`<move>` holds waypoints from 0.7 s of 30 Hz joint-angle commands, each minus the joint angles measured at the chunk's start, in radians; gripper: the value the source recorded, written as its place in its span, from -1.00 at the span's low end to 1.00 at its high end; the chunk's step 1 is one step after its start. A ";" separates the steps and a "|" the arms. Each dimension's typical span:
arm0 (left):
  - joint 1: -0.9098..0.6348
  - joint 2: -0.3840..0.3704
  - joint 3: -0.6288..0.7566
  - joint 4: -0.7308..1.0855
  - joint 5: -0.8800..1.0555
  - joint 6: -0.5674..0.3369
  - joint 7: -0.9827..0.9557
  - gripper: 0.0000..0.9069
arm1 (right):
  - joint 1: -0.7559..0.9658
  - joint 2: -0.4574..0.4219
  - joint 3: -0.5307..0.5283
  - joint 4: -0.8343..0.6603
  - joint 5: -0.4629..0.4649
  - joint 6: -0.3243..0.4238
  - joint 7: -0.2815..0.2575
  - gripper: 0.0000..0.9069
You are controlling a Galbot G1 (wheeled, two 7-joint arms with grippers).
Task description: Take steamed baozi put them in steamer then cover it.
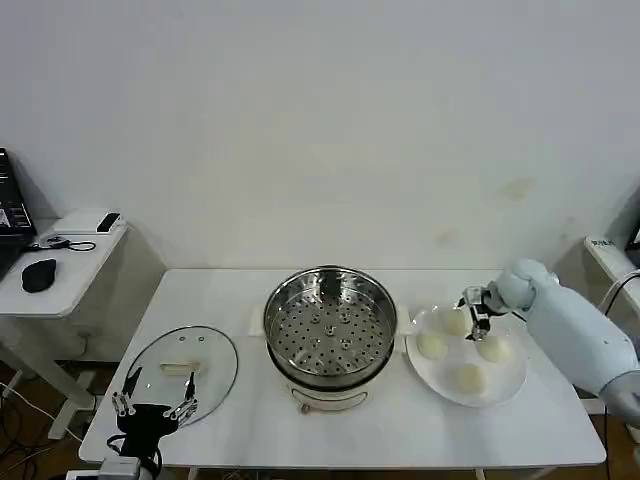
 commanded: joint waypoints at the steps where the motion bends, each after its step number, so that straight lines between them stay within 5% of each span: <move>1: -0.004 0.002 -0.007 -0.006 -0.010 -0.002 -0.008 1.00 | 0.013 0.016 -0.020 -0.026 -0.001 -0.004 0.005 0.58; 15: 0.013 0.000 -0.005 -0.014 -0.008 -0.007 -0.008 1.00 | 0.022 0.012 -0.025 -0.013 0.011 -0.017 0.007 0.40; 21: 0.014 -0.002 0.002 -0.014 -0.005 -0.006 -0.008 1.00 | 0.041 -0.055 -0.054 0.100 0.088 -0.033 -0.023 0.42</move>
